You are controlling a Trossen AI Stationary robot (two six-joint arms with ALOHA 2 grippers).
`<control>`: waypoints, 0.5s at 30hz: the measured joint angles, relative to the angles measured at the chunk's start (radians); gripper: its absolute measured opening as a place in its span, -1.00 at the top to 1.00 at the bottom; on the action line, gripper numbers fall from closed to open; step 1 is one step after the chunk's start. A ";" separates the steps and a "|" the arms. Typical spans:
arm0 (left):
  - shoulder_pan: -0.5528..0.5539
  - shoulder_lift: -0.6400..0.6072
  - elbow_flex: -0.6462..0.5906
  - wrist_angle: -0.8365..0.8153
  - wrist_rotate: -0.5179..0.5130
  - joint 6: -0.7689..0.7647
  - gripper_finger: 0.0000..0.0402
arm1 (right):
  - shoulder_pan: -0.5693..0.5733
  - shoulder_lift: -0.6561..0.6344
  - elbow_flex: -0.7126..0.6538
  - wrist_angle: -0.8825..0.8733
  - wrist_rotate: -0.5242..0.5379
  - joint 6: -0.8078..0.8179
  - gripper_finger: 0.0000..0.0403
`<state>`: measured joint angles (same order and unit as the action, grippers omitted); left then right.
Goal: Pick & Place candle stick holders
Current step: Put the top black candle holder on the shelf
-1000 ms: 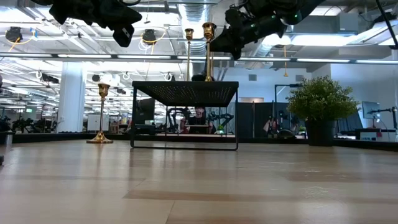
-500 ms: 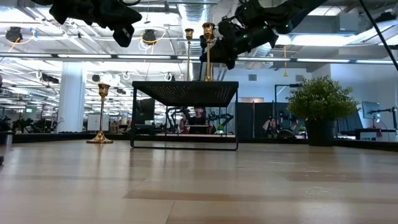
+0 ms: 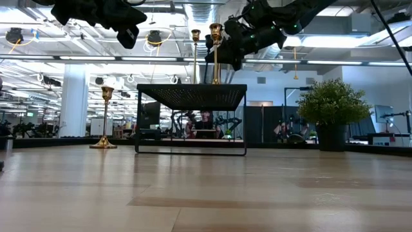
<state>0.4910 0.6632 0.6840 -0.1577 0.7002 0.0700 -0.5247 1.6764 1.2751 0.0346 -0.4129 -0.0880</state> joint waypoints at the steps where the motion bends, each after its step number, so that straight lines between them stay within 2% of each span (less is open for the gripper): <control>1: 0.000 0.000 0.000 0.000 0.000 0.000 0.97 | 0.000 0.000 0.000 0.001 0.000 0.000 1.00; 15: 0.000 0.000 0.000 0.000 0.000 0.000 0.97 | -0.001 0.000 0.000 0.011 0.044 -0.016 1.00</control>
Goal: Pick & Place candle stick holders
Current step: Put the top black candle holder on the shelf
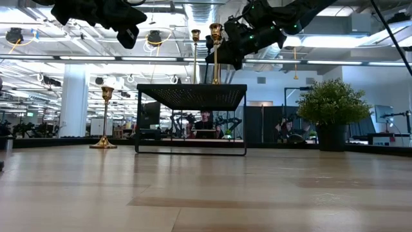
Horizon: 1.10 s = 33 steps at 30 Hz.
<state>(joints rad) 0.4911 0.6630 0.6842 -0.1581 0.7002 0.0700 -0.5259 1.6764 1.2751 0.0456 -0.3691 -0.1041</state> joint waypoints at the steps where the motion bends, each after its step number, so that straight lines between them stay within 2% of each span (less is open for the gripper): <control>1: 0.000 0.000 0.000 0.000 0.000 0.000 0.97 | 0.000 0.000 0.000 0.000 0.000 0.000 1.00; 15: 0.000 0.000 0.000 -0.006 0.000 0.000 0.97 | 0.002 0.060 0.002 0.042 -0.011 0.019 1.00; 29: 0.000 0.000 0.000 -0.035 0.000 0.000 0.97 | -0.013 0.051 0.000 0.038 -0.011 0.017 1.00; 33: 0.000 0.000 0.000 -0.037 0.000 0.000 0.97 | -0.005 0.051 0.000 0.042 -0.007 0.017 0.92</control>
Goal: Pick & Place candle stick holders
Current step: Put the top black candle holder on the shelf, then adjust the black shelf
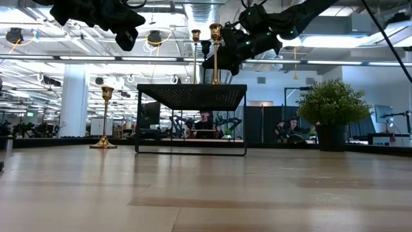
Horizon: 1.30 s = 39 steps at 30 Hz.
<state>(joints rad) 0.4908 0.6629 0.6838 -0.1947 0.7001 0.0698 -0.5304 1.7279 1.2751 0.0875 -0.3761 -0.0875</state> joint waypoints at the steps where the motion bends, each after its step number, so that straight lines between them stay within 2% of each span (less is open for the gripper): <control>1: 0.000 0.000 0.000 0.000 0.000 0.000 0.97 | 0.000 0.000 0.000 0.000 0.000 -0.001 0.88; 9: 0.000 0.000 0.000 -0.005 0.000 0.000 0.97 | -0.002 0.000 -0.001 -0.035 0.015 -0.047 0.51; 15: 0.000 0.000 0.000 -0.006 0.000 0.000 0.97 | -0.004 -0.004 -0.001 -0.037 0.014 -0.046 0.35; 28: 0.000 0.000 0.000 -0.007 0.000 0.000 0.97 | -0.029 -0.069 -0.002 -0.128 0.008 -0.053 0.37; 39: 0.000 0.000 0.000 -0.007 0.000 0.000 0.97 | -0.040 -0.229 -0.002 -0.370 0.010 -0.082 0.39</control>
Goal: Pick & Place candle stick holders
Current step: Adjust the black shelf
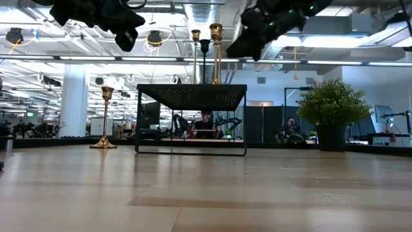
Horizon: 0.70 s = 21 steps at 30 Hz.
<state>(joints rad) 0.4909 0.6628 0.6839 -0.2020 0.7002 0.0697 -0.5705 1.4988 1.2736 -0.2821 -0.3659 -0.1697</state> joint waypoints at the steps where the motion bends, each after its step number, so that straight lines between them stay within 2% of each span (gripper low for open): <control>1: 0.000 0.000 0.000 0.000 0.000 0.000 0.97 | -0.003 -0.019 0.000 -0.037 0.000 -0.008 0.39; 7: 0.000 0.000 0.000 0.000 0.000 0.000 0.97 | 0.004 -0.137 -0.002 -0.272 0.000 -0.075 0.39; 13: 0.000 0.000 0.000 0.000 0.000 0.019 0.97 | 0.046 -0.289 -0.121 -0.291 -0.003 -0.092 0.39; 16: 0.000 0.000 0.000 0.000 0.000 0.053 0.97 | 0.078 -0.383 -0.247 -0.191 -0.003 -0.059 0.39; 21: 0.000 0.000 0.000 0.000 0.000 0.089 0.97 | 0.151 -0.524 -0.510 0.170 0.000 0.050 0.39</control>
<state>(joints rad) 0.4908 0.6628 0.6838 -0.2024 0.7002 0.1587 -0.4199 0.9746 0.7636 -0.1124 -0.3662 -0.1194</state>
